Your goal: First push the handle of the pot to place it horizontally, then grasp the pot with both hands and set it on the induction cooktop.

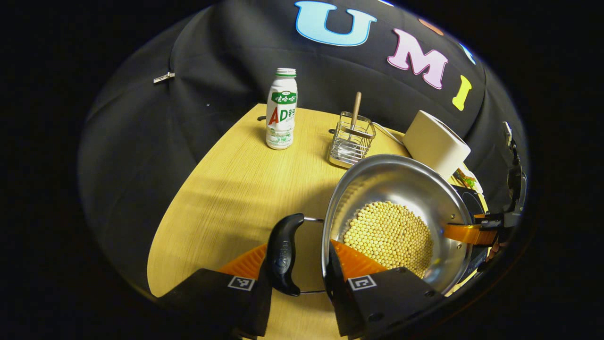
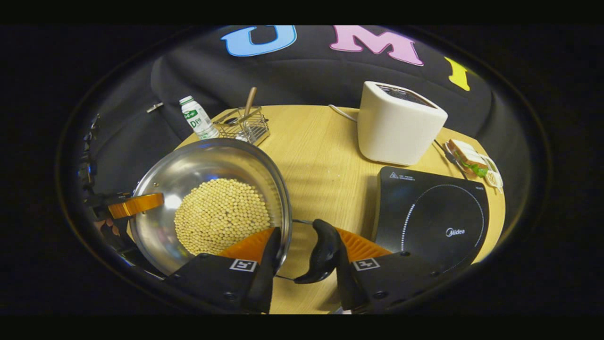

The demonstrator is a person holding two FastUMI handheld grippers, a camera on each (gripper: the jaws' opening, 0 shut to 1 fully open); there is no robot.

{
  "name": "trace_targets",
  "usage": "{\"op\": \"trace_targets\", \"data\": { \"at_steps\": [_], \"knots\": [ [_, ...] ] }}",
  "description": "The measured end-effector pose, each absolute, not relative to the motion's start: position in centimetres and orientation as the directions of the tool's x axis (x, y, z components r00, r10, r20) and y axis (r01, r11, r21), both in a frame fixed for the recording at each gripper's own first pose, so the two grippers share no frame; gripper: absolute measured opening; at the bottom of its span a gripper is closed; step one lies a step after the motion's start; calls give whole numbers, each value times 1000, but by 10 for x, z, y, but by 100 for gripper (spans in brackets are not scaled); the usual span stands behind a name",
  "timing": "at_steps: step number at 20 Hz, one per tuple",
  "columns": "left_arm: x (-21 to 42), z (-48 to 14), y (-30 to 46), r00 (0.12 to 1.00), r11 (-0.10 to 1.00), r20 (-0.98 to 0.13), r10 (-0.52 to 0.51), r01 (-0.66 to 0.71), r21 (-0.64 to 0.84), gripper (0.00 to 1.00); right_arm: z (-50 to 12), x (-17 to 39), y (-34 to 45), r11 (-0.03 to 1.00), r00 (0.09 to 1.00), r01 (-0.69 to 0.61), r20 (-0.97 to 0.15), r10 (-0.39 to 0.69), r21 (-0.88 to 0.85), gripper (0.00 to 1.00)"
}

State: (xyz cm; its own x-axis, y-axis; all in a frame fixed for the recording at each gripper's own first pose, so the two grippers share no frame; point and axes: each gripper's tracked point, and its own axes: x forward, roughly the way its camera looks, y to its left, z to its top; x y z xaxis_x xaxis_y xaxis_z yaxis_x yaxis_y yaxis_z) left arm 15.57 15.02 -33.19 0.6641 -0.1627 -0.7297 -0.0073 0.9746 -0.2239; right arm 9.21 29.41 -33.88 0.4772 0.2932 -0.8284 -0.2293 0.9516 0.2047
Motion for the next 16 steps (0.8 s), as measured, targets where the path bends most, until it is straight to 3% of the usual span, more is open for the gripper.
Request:
{"op": "trace_targets", "data": {
  "at_steps": [11, 12, 16],
  "knots": [
    [136, -260, 78, 671, 977, -720, -177, 28, -214, 57, -280, 81, 206, 956, 512, -198, -808, 289, 216, 58],
    [137, -255, 68, 671, 976, -719, -183, 34, -217, 56, -278, 81, 197, 957, 517, -195, -807, 286, 215, 54],
    [137, -242, 27, 667, 971, -714, -211, 60, -231, 57, -271, 81, 155, 963, 537, -174, -800, 268, 206, 58]
  ]
}}
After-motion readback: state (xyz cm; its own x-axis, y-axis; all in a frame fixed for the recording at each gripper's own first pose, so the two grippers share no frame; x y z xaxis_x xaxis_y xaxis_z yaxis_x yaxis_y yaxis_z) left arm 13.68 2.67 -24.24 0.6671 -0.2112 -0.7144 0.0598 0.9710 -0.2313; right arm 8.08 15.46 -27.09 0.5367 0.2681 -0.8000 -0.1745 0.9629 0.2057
